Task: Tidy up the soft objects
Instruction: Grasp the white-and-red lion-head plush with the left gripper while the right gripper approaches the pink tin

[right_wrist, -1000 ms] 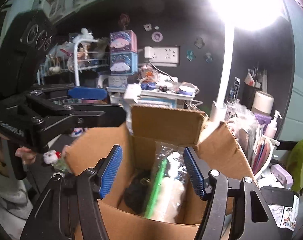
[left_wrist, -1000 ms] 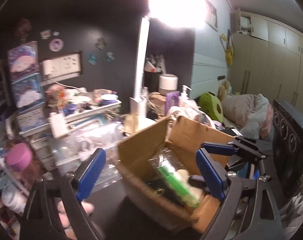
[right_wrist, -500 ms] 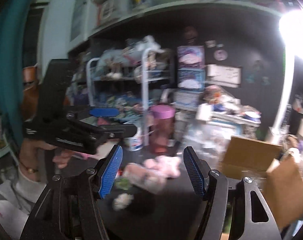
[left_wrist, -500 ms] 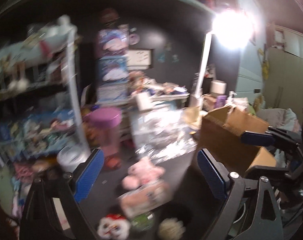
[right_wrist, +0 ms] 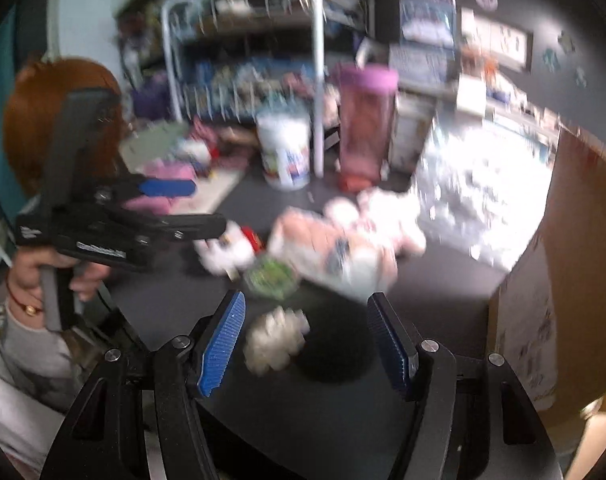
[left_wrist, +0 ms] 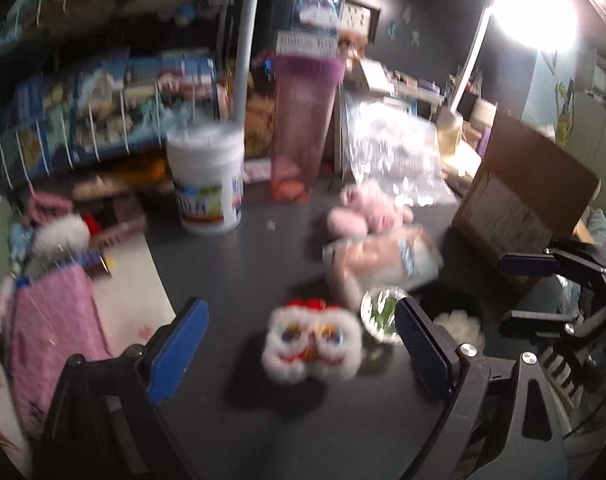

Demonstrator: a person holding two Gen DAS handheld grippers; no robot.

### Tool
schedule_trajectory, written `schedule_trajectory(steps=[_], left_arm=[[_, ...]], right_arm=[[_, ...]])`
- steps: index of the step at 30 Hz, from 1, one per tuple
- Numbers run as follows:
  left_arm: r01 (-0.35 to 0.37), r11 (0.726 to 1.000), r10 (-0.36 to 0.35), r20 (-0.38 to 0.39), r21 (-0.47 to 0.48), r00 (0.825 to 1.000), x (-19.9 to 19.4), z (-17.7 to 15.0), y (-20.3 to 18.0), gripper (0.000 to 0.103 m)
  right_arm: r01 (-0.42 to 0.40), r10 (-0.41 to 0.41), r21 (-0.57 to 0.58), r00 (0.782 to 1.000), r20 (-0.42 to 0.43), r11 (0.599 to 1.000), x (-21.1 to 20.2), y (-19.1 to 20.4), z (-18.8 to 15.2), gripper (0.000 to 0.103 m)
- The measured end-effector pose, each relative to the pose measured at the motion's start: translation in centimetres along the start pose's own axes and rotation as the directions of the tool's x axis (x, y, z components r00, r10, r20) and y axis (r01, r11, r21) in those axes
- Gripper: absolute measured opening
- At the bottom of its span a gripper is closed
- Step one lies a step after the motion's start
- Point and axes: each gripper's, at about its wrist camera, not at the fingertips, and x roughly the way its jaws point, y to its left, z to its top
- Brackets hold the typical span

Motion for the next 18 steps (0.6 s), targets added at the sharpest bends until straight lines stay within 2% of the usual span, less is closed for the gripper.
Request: schedule_trajectory(steps=[5,9,13,18], left_arm=[[0.035,0.999,-0.035,-0.044,-0.012,0.998,1.5,-1.3,0.0,0.091],[0.045,0.999,-0.046,-0.071,-0.020,0.996,2.4,-1.8,0.0,0.080],[0.030,0.999,-0.031,-0.066,-0.015,0.997,2.7,-1.6,0.0,0.070],[0.009,1.000,-0.009,-0.066,0.000,0.998,2.8,-1.4,-0.2,0.060]], right_arm=[[0.016,-0.014,0.037,0.997,-0.073,0.999,0.4,-1.0,-1.7,0.060],[0.031,-0.028,0.026,0.994,-0.109,0.999,0.4,-1.1,-2.5,0.060],[0.044,-0.040,0.025,0.988,-0.150,0.999,1.7,-1.5,-3.4,0.060],[0.045,-0.040,0.029,0.990,-0.137,0.999,3.0,-1.9,-3.5,0.060]])
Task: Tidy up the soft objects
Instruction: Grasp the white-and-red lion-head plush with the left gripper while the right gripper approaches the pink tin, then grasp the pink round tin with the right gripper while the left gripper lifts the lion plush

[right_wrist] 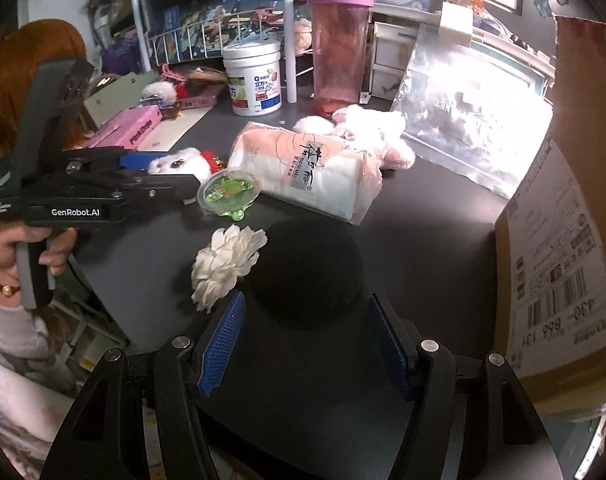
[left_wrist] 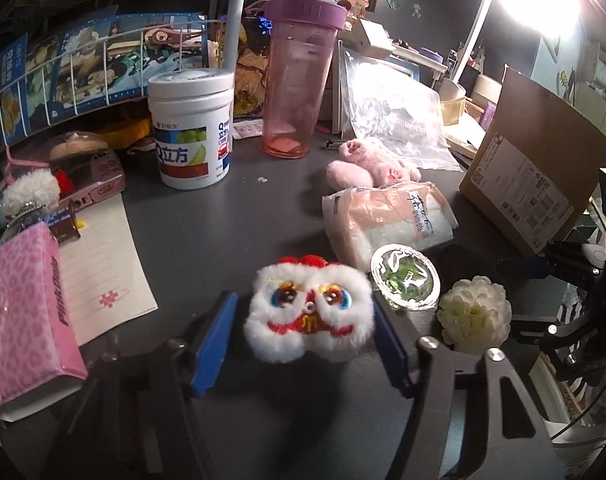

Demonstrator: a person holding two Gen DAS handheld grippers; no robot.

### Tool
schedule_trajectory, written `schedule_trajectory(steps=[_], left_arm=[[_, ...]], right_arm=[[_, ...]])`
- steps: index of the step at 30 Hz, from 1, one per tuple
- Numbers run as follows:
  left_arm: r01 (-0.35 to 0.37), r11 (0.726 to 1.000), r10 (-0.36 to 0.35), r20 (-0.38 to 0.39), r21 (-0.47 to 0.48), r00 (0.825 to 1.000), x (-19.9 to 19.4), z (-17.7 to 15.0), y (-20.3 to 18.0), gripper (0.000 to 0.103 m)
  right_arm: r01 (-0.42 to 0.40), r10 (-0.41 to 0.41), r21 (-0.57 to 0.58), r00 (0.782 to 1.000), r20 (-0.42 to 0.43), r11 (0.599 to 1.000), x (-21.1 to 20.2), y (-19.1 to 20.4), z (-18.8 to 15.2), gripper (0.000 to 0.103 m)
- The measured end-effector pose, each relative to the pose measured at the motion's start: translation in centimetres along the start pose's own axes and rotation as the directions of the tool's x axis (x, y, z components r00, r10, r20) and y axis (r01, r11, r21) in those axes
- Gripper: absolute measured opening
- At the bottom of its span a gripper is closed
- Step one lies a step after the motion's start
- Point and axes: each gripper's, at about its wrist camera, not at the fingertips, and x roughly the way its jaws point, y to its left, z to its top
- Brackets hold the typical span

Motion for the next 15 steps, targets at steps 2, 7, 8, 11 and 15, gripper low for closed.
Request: schedule_trajectory(steps=[2,7,8,11,15], left_arm=[[-0.004,1.000,0.004,0.000,0.004,1.000,0.1,0.1,0.0,0.056],[-0.007,1.000,0.007,0.000,0.010,1.000,0.2,0.1,-0.1,0.049],[-0.009,1.000,0.009,0.000,0.012,1.000,0.2,0.1,-0.1,0.048],[-0.007,1.000,0.007,-0.002,0.008,1.000,0.2,0.2,-0.1,0.048],[-0.014,1.000,0.014,-0.002,0.002,1.000,0.4,0.3,0.0,0.050]], right_arm=[[-0.004,0.004,-0.007,1.000,0.002,1.000,0.4,0.0,0.1,0.060],[-0.013,0.014,-0.027,0.999,0.030,1.000,1.0,0.3,0.5,0.060],[-0.013,0.014,-0.031,0.999,0.031,0.999,1.1,0.3,0.6,0.060],[-0.017,0.019,-0.054,0.999,0.036,0.998,1.4,0.6,0.8,0.060],[-0.020,0.023,-0.063,0.999,0.048,0.998,1.7,0.8,1.1,0.065]])
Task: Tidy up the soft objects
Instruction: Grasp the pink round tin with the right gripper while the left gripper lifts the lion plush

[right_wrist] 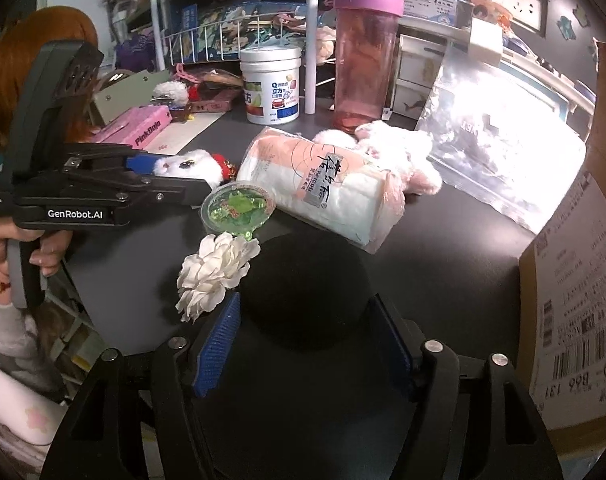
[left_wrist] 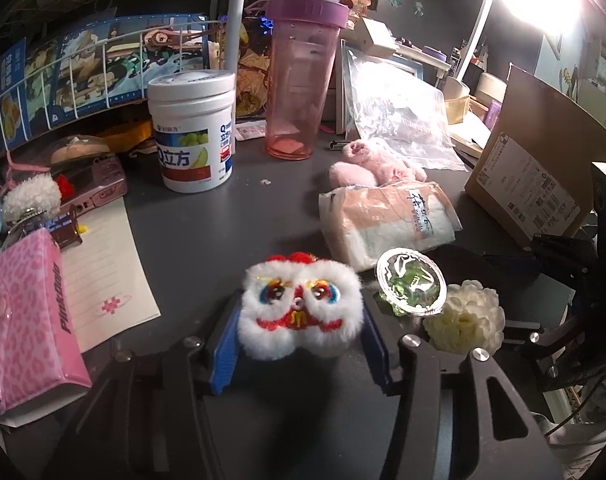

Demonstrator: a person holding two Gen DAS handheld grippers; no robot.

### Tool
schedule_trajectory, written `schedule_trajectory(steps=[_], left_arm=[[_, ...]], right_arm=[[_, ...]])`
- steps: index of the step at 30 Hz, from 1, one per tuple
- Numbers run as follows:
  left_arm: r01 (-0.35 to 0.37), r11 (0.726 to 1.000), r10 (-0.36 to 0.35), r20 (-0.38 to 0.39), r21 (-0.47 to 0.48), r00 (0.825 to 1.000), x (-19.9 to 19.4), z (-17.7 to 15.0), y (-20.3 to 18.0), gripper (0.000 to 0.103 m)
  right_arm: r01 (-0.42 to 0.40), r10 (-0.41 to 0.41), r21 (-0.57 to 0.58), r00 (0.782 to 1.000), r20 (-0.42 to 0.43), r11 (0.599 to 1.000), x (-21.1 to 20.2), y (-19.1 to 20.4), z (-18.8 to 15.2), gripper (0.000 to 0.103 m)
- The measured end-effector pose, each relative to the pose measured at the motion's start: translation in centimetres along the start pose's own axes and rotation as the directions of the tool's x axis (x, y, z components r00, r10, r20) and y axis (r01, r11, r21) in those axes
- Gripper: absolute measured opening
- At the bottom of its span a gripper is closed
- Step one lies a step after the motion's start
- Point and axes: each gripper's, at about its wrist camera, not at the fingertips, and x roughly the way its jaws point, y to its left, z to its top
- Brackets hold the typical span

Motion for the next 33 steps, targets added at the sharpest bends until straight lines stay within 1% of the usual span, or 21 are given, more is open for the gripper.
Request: schedule_trajectory(steps=[2,6,7,9,11,13,18,21,27,30,33], left_arm=[[-0.007,1.000,0.007,0.000,0.001,1.000,0.1,0.1,-0.1,0.050],[-0.013,1.000,0.013,0.000,0.008,1.000,0.2,0.1,-0.2,0.049],[-0.014,1.000,0.014,0.001,0.007,1.000,0.2,0.2,-0.2,0.048],[-0.016,1.000,0.016,0.001,0.006,1.000,0.2,0.2,-0.2,0.047],[-0.017,1.000,0.017,-0.001,0.004,1.000,0.2,0.1,-0.2,0.047],[-0.019,1.000,0.019,-0.001,-0.001,1.000,0.1,0.1,-0.1,0.047],[-0.027,1.000,0.027,0.011,-0.007,1.000,-0.5,0.0,-0.2,0.047],[-0.031,0.999,0.031,0.024,-0.011,0.999,-1.0,0.0,-0.2,0.047],[-0.011,1.000,0.012,0.072,-0.013,0.997,-3.0,0.6,-0.5,0.047],[-0.004,1.000,0.004,0.116,0.001,0.993,-4.6,1.6,-1.0,0.047],[0.006,1.000,-0.009,0.168,0.021,0.986,-6.3,3.0,-1.6,0.047]], right_arm=[[0.000,0.000,0.000,1.000,0.007,1.000,0.3,0.0,0.2,0.068],[-0.009,0.009,-0.010,1.000,0.020,1.000,0.6,0.1,0.4,0.068],[-0.010,0.010,-0.011,1.000,0.023,1.000,0.6,0.1,0.5,0.066],[-0.008,0.008,-0.006,1.000,0.026,1.000,0.6,0.2,0.6,0.064],[-0.008,0.008,-0.002,0.999,0.038,1.000,0.4,0.1,0.5,0.060],[-0.008,0.008,-0.001,0.999,0.049,1.000,-0.1,0.0,0.6,0.057],[0.003,-0.003,-0.011,0.999,0.044,1.000,-0.5,0.1,0.4,0.057],[0.006,-0.006,0.000,0.998,0.060,1.000,-1.2,0.0,0.2,0.057],[0.021,-0.021,0.006,0.993,0.117,1.000,-3.3,0.0,0.6,0.057],[0.015,-0.013,-0.008,0.987,0.163,1.000,-4.9,0.4,1.2,0.057],[0.012,-0.005,-0.029,0.976,0.219,1.000,-6.7,0.7,2.2,0.057]])
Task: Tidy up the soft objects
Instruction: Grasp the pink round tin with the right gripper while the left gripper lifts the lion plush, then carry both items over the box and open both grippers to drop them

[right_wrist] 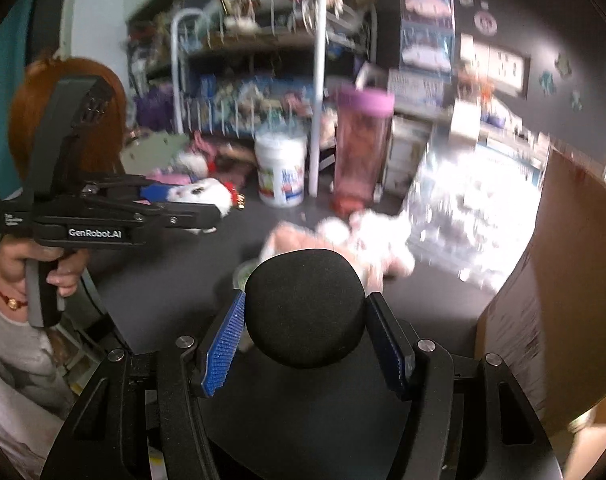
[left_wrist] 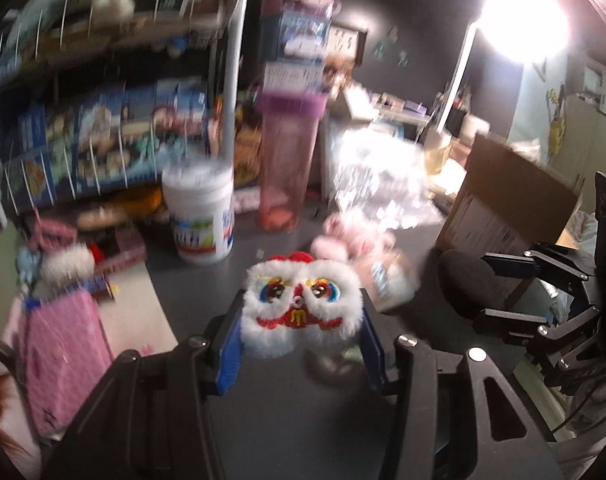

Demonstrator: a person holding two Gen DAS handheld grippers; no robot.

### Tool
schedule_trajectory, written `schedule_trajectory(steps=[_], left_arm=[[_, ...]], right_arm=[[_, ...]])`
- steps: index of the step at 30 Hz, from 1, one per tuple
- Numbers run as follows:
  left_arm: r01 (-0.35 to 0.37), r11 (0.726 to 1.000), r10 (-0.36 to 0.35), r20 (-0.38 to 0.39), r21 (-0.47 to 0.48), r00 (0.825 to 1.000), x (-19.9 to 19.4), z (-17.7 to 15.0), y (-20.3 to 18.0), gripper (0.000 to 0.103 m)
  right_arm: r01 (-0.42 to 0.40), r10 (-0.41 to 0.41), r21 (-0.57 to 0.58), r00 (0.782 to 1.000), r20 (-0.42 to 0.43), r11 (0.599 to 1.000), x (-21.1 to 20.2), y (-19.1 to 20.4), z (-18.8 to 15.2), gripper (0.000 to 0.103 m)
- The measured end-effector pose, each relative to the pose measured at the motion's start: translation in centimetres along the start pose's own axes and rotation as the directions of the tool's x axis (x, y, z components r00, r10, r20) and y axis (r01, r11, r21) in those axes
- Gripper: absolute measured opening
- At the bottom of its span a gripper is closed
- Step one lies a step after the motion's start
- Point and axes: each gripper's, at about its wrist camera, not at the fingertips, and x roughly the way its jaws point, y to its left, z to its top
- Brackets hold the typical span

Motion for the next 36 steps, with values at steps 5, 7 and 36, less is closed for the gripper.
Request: schedule_trajectory(steps=[5,7,36], left_arm=[[0.022,0.999,-0.025,0.095,0.033,0.995,-2.5,3.4,-1.8,0.047],[0.031,0.998,-0.038,0.127,0.061,0.991,-3.2,4.7,-3.0,0.047],[0.273,0.886,-0.283,-0.031,0.376,0.959,5.8,14.3,-25.9,0.047]], right_arm=[[0.011,-0.008,-0.030,0.993,0.117,0.999,-3.6,-0.3,2.6,0.057],[0.029,-0.024,-0.028,0.986,0.165,0.999,-5.3,-0.9,3.3,0.057],[0.235,-0.257,0.163,0.958,0.127,0.958,-13.0,-15.7,-3.2,0.065]])
